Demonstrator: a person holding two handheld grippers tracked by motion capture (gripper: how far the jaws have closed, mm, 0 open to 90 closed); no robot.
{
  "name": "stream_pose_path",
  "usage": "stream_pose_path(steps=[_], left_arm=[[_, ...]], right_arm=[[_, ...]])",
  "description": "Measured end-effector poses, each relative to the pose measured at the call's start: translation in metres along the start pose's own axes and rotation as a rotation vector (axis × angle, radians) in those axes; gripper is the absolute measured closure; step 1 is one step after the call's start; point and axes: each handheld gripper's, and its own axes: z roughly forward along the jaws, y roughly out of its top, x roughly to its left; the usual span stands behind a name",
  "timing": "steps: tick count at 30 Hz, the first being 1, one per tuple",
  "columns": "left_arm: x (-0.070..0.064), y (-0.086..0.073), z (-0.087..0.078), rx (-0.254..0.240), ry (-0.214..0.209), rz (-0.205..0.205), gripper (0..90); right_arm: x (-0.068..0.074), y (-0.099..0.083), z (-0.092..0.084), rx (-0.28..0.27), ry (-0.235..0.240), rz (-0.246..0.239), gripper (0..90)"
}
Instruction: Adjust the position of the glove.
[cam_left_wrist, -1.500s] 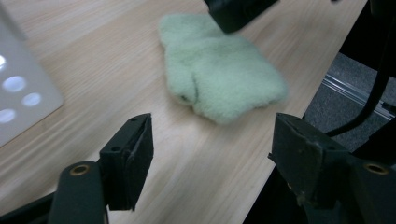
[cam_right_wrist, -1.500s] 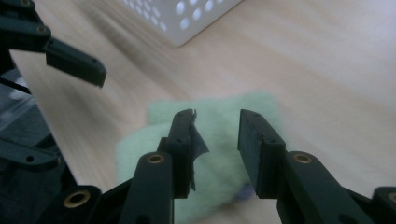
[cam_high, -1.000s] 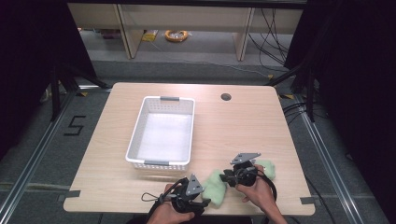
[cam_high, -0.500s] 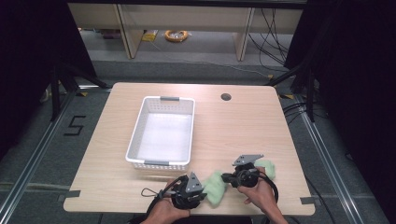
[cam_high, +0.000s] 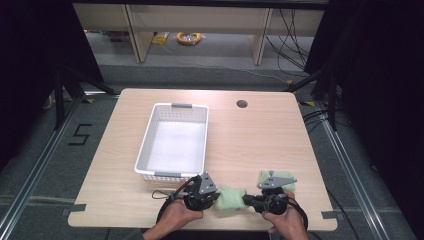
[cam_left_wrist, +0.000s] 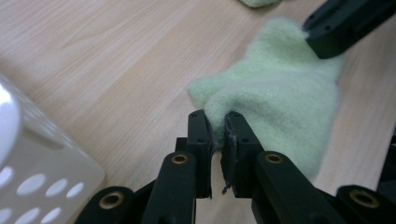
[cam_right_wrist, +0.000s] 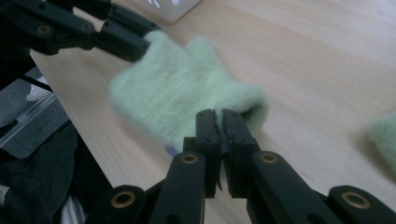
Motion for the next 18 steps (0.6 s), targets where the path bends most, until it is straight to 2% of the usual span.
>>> stream_pose_path(steps=[1, 2, 3, 5, 6, 9, 10, 11, 12, 13, 14, 16, 18], left_arm=[[0.000, 0.000, 0.000, 0.000, 0.000, 0.000, 81.7], [-0.001, -0.001, 0.005, 0.006, 0.001, 0.008, 81.7], [-0.002, -0.001, 0.007, 0.009, -0.003, -0.006, 81.7], [-0.003, -0.003, 0.010, 0.022, 0.004, 0.015, 81.5], [-0.004, -0.004, 0.012, 0.021, 0.002, -0.006, 81.4], [-0.003, -0.006, 0.012, 0.020, -0.013, -0.020, 80.1], [-0.001, -0.007, 0.011, 0.018, -0.025, -0.032, 79.1], [0.000, -0.007, 0.010, 0.018, -0.027, -0.028, 77.3], [0.000, -0.008, 0.010, 0.018, -0.031, -0.044, 73.9], [0.002, -0.008, 0.008, 0.021, -0.018, -0.029, 70.1], [0.001, -0.008, 0.007, 0.021, -0.032, -0.027, 67.7], [0.001, -0.010, 0.005, 0.019, -0.016, -0.056, 60.1], [0.002, -0.009, 0.002, 0.018, -0.020, -0.039, 56.2]], right_arm=[[0.000, -0.002, -0.001, 0.001, -0.014, -0.001, 86.8], [0.000, -0.004, -0.001, -0.004, -0.008, 0.001, 86.7], [0.001, -0.005, -0.001, 0.006, -0.040, 0.003, 86.5], [0.001, -0.009, 0.001, 0.012, -0.038, 0.009, 85.6], [0.001, -0.011, 0.001, 0.021, -0.039, 0.012, 84.8], [0.001, -0.013, 0.001, 0.027, -0.045, 0.011, 81.1], [0.001, -0.013, 0.002, 0.026, -0.031, 0.011, 78.8], [0.002, -0.013, 0.000, 0.029, -0.042, 0.012, 77.4], [0.002, -0.013, -0.001, 0.026, -0.048, 0.009, 74.6], [0.002, -0.012, -0.002, 0.021, -0.047, 0.003, 70.9], [0.001, -0.011, -0.004, 0.014, -0.035, 0.006, 69.0], [0.000, -0.005, -0.012, -0.011, -0.056, 0.011, 65.5], [-0.005, 0.003, -0.023, -0.046, -0.093, -0.009, 63.5]])
